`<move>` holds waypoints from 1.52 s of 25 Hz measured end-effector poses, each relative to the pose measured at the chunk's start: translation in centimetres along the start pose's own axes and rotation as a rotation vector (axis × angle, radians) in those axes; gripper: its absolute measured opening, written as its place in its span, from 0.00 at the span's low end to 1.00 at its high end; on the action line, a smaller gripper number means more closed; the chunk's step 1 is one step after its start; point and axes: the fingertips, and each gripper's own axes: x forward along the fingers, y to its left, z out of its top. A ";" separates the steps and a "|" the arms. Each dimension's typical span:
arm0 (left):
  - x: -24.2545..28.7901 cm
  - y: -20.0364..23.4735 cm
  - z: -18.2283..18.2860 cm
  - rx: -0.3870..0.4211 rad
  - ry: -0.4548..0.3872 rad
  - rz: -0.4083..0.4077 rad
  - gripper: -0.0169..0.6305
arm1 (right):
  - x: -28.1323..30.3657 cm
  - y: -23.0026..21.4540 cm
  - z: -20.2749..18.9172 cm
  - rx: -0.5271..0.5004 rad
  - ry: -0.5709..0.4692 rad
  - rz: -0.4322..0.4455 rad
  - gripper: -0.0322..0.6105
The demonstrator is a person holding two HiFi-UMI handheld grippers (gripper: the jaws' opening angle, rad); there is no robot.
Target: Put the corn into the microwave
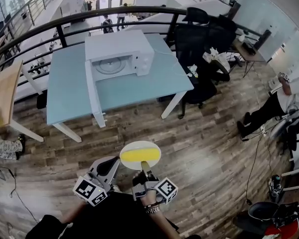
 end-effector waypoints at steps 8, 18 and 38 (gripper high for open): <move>4.6 1.8 0.4 -0.012 -0.004 0.060 0.03 | 3.7 0.9 3.8 -0.015 0.055 0.003 0.10; 10.7 2.7 1.4 -0.019 -0.023 0.148 0.03 | 7.3 2.4 9.5 -0.022 0.126 0.014 0.10; 17.7 3.3 1.4 -0.017 -0.098 0.406 0.03 | 12.1 3.7 18.6 -0.057 0.285 0.017 0.10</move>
